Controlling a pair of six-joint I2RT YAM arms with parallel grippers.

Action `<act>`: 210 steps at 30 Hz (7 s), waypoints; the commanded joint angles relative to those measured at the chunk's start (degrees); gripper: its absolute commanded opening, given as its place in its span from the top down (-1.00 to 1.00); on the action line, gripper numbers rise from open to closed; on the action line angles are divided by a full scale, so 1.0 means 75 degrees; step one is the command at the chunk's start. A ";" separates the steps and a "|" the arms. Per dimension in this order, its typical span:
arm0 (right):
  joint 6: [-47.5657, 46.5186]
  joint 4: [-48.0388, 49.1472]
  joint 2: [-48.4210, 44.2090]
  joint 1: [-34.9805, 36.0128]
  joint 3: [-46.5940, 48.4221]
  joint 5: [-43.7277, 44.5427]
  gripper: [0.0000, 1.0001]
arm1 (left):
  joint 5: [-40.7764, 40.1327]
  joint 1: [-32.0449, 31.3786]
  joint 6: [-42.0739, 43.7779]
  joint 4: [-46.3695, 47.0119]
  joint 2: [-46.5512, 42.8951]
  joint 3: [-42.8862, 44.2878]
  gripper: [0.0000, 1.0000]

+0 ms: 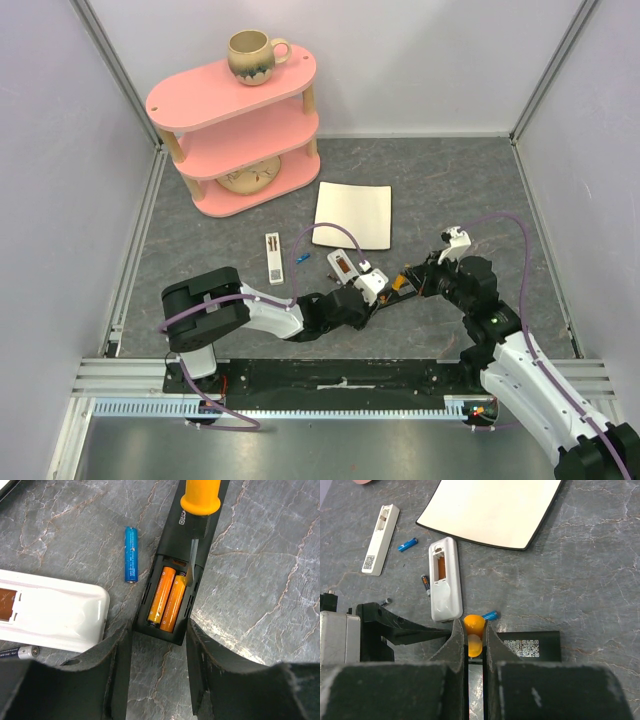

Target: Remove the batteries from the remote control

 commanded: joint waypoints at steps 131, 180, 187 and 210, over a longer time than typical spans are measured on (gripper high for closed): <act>0.0620 -0.1060 0.0168 -0.0069 0.0696 0.3652 1.00 | 0.5378 0.1923 -0.2211 0.1389 0.0951 -0.0161 -0.03; 0.0443 -0.0615 0.0593 0.0611 0.0944 0.2143 1.00 | 0.5518 0.2357 -0.2773 0.1329 0.0553 -0.0231 0.02; 0.1041 -0.0498 -0.0171 0.0611 0.0286 0.1602 1.00 | 0.5917 0.2287 -0.3055 0.1694 0.1163 -0.0020 0.09; 0.1452 0.0312 -0.0135 0.0611 -0.0418 0.1496 1.00 | 0.6047 0.2216 -0.3090 0.1624 0.1398 0.0156 0.15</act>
